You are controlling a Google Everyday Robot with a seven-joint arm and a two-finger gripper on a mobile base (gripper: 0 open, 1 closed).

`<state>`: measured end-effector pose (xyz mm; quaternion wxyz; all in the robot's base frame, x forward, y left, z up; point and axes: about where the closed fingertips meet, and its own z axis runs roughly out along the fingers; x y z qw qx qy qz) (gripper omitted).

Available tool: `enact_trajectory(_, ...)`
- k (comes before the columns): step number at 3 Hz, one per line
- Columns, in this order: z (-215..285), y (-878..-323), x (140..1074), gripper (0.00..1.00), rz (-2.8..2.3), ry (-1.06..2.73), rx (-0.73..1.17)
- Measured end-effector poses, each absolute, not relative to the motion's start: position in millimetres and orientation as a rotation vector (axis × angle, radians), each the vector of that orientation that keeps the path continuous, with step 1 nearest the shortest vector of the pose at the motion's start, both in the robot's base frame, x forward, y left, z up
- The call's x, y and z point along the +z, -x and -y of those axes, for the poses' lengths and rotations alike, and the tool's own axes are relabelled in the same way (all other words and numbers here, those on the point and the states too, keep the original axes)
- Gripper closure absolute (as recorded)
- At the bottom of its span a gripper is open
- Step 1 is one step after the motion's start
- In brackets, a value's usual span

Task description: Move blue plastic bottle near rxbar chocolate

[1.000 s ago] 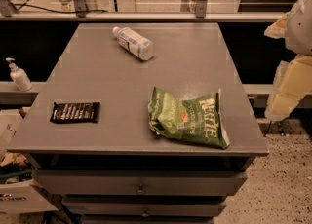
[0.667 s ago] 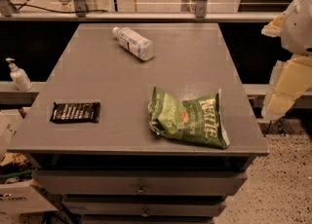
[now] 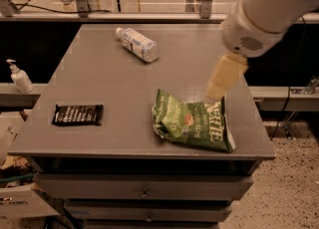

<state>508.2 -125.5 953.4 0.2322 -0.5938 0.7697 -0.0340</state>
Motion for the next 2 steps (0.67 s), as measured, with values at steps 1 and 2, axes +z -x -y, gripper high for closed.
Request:
enact_trajectory(1,119.7,-515.6,958.0,0.0,-2.141,1.547,-0.088)
enact_trajectory(2,119.7,-515.6,958.0,0.0,-2.141,1.547,-0.088)
